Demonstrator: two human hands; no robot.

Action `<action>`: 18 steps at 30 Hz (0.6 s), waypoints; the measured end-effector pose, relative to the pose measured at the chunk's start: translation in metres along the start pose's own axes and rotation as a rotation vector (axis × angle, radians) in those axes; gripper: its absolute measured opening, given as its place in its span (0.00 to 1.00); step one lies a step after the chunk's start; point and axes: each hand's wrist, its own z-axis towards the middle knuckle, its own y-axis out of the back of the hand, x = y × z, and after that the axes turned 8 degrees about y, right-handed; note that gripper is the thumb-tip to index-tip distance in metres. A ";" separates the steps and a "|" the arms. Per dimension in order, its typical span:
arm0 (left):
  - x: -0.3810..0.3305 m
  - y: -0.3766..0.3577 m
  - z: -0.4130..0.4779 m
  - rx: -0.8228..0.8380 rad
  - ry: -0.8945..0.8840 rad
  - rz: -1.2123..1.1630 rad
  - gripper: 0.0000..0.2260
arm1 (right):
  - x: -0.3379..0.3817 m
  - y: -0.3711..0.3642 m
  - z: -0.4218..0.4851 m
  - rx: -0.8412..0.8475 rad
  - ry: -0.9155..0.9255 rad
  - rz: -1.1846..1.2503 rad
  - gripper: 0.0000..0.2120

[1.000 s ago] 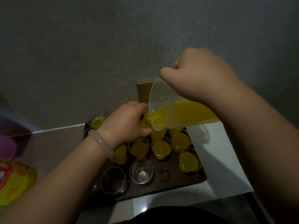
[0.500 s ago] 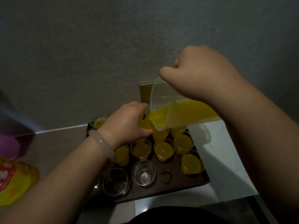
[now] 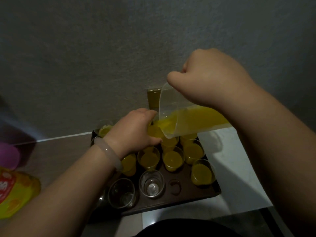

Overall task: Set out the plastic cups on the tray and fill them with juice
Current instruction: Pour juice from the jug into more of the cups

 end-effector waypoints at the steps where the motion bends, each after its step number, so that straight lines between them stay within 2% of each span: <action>1: 0.000 0.000 0.000 0.003 0.000 -0.003 0.32 | 0.000 0.000 0.000 0.001 0.001 -0.002 0.20; 18: 0.005 -0.001 0.000 -0.047 -0.008 -0.034 0.32 | -0.003 0.001 -0.003 -0.010 0.007 0.016 0.20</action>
